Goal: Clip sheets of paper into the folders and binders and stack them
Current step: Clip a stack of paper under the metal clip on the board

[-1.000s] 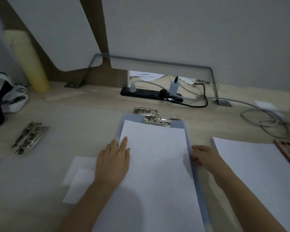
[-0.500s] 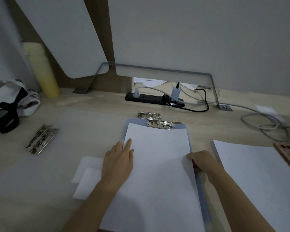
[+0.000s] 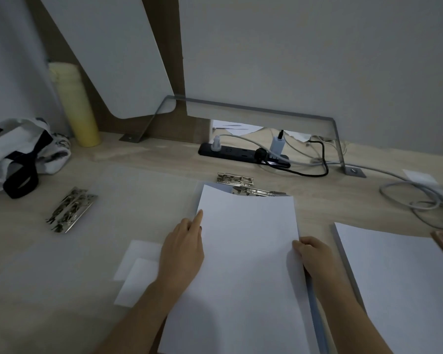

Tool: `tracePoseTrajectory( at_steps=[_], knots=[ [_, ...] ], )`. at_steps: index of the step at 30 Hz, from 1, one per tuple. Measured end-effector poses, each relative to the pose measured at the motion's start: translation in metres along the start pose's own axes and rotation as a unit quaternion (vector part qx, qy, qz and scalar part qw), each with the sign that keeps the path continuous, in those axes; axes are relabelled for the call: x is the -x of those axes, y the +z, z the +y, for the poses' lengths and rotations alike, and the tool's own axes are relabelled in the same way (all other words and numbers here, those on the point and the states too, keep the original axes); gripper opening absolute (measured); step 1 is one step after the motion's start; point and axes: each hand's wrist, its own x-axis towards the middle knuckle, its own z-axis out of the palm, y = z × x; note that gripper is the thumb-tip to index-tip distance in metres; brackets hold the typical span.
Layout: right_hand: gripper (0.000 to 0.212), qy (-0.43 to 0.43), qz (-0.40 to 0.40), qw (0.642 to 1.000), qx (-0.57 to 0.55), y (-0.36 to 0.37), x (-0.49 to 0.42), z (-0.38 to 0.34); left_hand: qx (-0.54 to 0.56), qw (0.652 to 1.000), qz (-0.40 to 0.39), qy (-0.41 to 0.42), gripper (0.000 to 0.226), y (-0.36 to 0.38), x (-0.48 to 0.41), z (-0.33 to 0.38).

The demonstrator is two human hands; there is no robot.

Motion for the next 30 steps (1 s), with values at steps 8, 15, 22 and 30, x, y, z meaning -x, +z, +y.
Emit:
tracePoseTrajectory(
  at_steps=[8,15,22,30],
  knots=[
    [0.026,0.024,0.037,0.999,0.016,0.005,-0.005,0.005,0.034,0.997,-0.023,-0.071,0.039,0.002,-0.009,0.005],
    [0.028,0.032,0.058,0.998,0.023,0.002,-0.005,-0.002,0.085,0.994,-0.019,-0.069,0.036,-0.001,-0.005,0.006],
    [0.028,0.020,0.124,0.992,0.013,0.017,-0.006,0.008,0.119,0.989,-0.019,-0.080,0.038,-0.004,-0.009,0.010],
    [0.023,-0.028,0.178,0.982,0.050,0.029,-0.002,0.010,0.101,0.989,-0.032,-0.106,0.031,-0.002,-0.016,0.010]
  ],
)
